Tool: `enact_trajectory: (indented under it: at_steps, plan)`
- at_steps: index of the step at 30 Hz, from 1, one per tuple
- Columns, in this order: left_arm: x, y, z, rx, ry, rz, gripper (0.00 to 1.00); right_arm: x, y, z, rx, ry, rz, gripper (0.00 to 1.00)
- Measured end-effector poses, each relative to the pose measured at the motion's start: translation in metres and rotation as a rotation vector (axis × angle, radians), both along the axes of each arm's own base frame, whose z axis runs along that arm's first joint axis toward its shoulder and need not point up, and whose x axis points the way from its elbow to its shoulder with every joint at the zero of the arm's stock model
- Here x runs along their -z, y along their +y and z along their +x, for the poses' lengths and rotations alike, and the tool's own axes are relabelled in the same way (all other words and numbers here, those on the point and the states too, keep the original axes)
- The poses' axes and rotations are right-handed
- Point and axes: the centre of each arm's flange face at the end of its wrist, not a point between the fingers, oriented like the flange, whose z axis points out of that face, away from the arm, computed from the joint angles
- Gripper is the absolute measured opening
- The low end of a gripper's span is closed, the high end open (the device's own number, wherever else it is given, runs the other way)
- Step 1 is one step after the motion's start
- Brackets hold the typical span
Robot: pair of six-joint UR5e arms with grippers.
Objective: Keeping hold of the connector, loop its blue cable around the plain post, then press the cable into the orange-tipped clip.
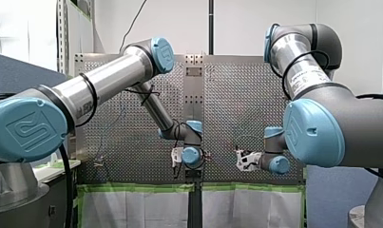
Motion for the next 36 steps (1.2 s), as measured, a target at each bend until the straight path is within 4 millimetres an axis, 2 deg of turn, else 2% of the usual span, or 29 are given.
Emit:
enact_trajectory:
  at_steps: [4, 13, 23, 36]
  plan:
    - [0.001, 0.003, 0.003, -0.001, 0.005, -0.012, 0.0, -0.003, -0.005, 0.001, 0.0, 0.0, -0.005, 0.0]
    - [0.018, 0.011, 0.01, 0.003, 0.03, -0.034, 0.0, -0.007, -0.013, 0.001, 0.003, -0.003, -0.015, 0.0]
    - [0.012, 0.016, 0.025, 0.006, 0.026, -0.063, 0.0, -0.011, -0.021, 0.0, 0.0, -0.009, -0.021, 0.0]
    - [0.01, 0.022, 0.035, 0.003, 0.022, -0.077, 0.0, -0.016, -0.031, 0.0, 0.002, -0.018, -0.032, 0.0]
